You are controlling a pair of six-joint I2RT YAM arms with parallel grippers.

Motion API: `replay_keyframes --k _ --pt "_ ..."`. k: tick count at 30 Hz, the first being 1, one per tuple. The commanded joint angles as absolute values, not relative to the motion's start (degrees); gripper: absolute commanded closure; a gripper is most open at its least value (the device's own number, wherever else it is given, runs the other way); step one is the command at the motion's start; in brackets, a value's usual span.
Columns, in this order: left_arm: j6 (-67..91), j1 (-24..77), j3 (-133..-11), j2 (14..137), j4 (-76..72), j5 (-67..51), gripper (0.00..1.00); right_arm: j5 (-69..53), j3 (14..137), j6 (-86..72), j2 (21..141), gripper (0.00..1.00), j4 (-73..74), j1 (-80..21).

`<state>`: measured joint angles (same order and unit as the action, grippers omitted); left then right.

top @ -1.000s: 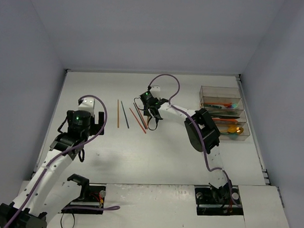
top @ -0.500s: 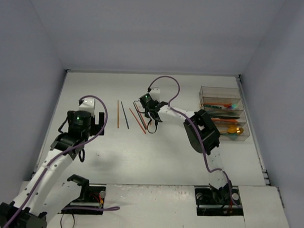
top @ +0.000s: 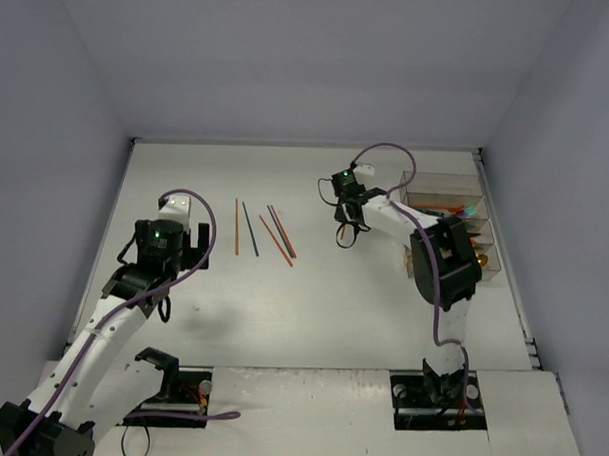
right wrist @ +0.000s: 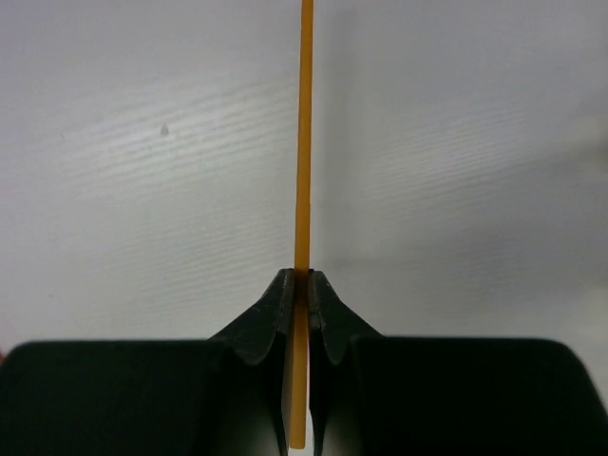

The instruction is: Sort the eating utensils into containers

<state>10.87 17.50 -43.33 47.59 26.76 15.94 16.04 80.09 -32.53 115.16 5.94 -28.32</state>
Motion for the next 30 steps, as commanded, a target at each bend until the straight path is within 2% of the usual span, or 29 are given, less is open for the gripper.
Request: replay_keyframes --k 1,11,20,30 --pt "10.19 17.14 -44.30 48.16 24.26 16.97 0.02 15.83 81.65 -33.15 102.36 1.00 5.80 -23.83" --pt "9.98 17.14 -44.47 48.23 24.17 16.96 0.03 24.55 81.03 -49.71 94.50 1.00 5.75 -8.59" --pt "9.84 17.14 -44.47 48.08 24.17 17.14 0.03 30.63 85.04 -65.76 102.29 1.00 5.80 -1.99" --pt "9.67 17.14 -44.46 48.63 24.44 17.78 0.03 31.56 92.30 -71.99 113.95 1.00 5.80 -0.19"
